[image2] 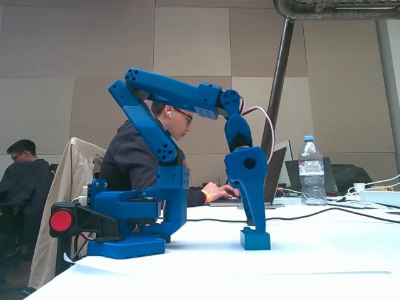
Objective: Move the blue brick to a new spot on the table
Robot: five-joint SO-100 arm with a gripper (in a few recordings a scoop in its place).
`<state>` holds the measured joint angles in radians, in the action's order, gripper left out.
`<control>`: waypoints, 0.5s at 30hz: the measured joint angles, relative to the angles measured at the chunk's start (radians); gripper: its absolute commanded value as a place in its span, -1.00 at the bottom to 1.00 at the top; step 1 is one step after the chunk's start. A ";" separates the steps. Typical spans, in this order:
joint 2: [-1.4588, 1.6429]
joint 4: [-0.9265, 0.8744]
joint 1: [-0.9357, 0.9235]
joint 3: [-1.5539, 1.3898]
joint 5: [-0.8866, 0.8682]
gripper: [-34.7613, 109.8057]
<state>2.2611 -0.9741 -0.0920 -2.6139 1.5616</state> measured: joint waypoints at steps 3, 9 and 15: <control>-0.011 0.006 0.028 0.000 -0.038 0.01; -0.044 0.018 0.084 0.000 -0.104 -0.02; -0.135 0.075 0.087 0.000 -0.114 -0.11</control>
<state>2.1261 -0.8989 -0.0046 -2.6139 1.4481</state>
